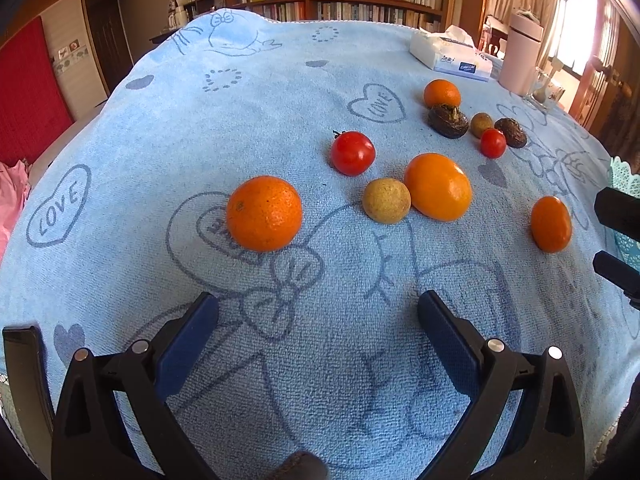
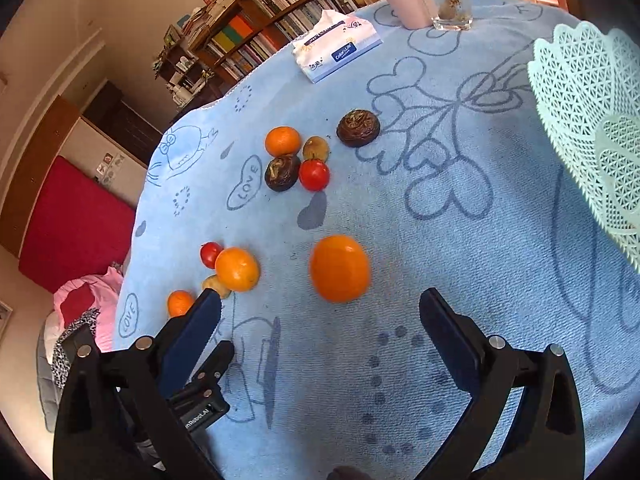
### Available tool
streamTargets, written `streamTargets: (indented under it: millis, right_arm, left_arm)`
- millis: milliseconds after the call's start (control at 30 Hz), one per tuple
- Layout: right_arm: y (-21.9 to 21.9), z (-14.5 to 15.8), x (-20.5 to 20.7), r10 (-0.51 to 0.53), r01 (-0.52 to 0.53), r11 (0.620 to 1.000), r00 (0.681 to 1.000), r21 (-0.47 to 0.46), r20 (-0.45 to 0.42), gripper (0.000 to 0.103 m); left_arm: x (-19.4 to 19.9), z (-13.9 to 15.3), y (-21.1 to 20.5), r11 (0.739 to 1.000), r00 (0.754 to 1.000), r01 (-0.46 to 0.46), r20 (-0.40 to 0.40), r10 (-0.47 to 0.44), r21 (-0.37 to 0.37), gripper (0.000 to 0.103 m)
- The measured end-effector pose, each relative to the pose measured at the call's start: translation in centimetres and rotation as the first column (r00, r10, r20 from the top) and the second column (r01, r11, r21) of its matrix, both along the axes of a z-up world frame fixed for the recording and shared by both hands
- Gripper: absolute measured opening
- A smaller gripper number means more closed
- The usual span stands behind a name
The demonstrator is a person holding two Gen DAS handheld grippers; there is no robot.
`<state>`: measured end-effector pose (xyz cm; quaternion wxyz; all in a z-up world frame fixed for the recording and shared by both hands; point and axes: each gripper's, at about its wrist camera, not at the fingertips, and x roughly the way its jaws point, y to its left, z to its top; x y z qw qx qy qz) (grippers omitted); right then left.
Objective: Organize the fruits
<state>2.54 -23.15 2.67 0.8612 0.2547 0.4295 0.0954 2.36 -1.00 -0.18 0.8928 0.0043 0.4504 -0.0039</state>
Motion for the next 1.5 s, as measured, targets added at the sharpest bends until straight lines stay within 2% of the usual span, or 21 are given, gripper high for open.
streamTargets:
  millis: [133, 233, 300, 467, 667, 1000, 1233, 1500]
  right_arm:
    - [1.1, -0.4, -1.6, 0.010, -0.003, 0.969, 1.000, -0.247, 0.029, 0.101]
    - [1.8, -1.4, -2.6, 0.054, -0.047, 0.941, 0.999, -0.336, 0.009, 0.101]
    - [1.8, -2.3, -2.7, 0.067, -0.071, 0.938, 0.997, -0.339, -0.024, 0.101]
    - [2.5, -2.2, -2.5, 0.072, -0.073, 0.911, 0.997, -0.406, -0.018, 0.101]
    - [3.1, -2.9, -2.1, 0.068, -0.075, 0.896, 0.997, -0.437, -0.031, 0.101]
    - [3.5, -2.5, -1.6, 0.080, -0.084, 0.901, 0.996, -0.426, -0.027, 0.101]
    - [4.8, -3.2, -0.4, 0.095, -0.096, 0.870, 0.995, -0.483, -0.027, 0.101]
    - [4.7, -3.3, -0.4, 0.094, -0.093, 0.871, 0.995, -0.482, -0.022, 0.101]
  left_arm:
    - [-0.2, 0.0, -0.1, 1.000, 1.000, 0.007, -0.005, -0.007, 0.002, 0.098]
    - [-0.4, 0.0, -0.1, 1.000, 1.000, 0.008, -0.007, -0.008, 0.005, 0.098]
    - [-0.7, 0.0, -0.1, 1.000, 1.000, 0.008, -0.011, -0.008, 0.010, 0.098]
    - [-1.9, -0.1, -0.2, 1.000, 1.000, 0.013, 0.003, -0.013, 0.013, 0.098]
    - [-1.6, -0.1, -0.3, 1.000, 1.000, 0.011, -0.004, -0.011, 0.010, 0.098]
    - [-1.6, -0.1, -0.4, 1.000, 1.000, 0.004, 0.004, -0.004, 0.015, 0.098]
    - [-1.5, -0.2, -0.3, 1.000, 1.000, 0.004, 0.004, -0.004, 0.008, 0.098]
    - [-1.5, -0.2, -0.3, 1.000, 1.000, 0.004, 0.006, -0.004, 0.006, 0.098]
